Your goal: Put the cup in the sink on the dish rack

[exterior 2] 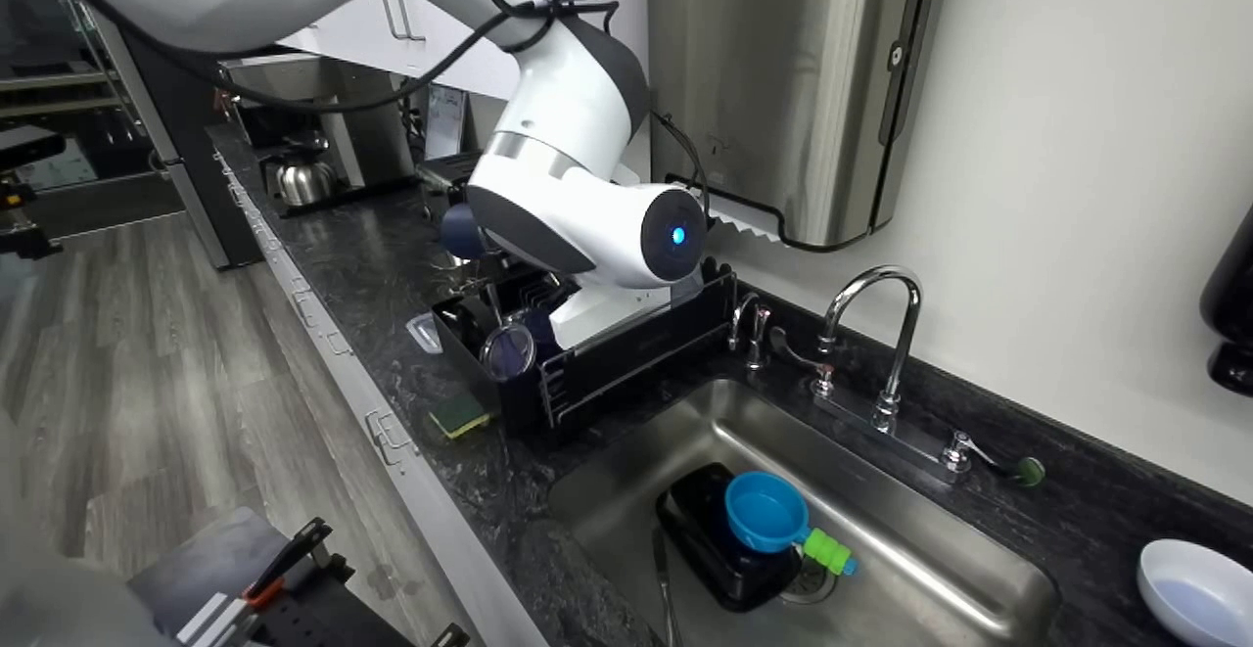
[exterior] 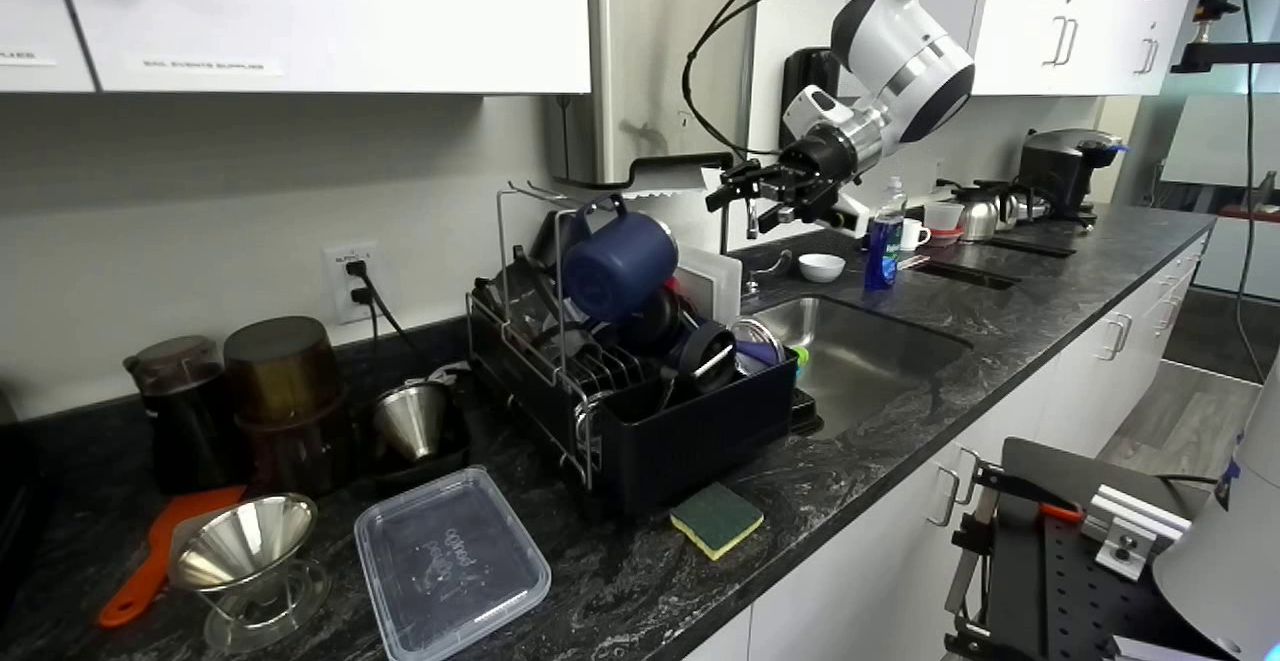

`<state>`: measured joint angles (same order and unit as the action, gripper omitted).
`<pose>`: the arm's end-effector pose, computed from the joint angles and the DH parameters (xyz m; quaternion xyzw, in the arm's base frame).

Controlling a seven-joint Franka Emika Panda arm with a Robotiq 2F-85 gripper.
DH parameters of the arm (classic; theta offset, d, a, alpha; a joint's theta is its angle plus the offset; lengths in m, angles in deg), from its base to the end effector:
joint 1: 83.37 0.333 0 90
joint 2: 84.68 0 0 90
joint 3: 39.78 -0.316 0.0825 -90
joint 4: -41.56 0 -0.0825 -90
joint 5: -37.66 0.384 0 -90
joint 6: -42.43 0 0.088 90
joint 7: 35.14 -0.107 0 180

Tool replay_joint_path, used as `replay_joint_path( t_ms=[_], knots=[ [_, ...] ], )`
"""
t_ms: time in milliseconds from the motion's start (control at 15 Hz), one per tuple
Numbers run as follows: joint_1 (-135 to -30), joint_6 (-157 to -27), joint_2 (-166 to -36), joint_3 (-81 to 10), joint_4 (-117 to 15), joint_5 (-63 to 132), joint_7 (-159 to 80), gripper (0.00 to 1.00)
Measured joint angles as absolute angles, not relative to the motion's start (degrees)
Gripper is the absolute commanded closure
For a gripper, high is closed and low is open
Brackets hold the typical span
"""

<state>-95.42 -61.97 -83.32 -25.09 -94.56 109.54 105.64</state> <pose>0.4522 -0.1409 0.3424 -0.6671 -0.4967 -0.4865 0.2677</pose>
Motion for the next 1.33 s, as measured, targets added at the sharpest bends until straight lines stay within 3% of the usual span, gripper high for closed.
replay_joint_path(
  t_ms=[867, 1333],
  knots=[
    [-98.10, -49.40, -63.52, -22.11, -92.70, 77.31, 97.19, 0.00],
    [-98.02, -68.38, -59.77, -22.14, -93.28, 83.87, 90.56, 0.00]
  ],
)
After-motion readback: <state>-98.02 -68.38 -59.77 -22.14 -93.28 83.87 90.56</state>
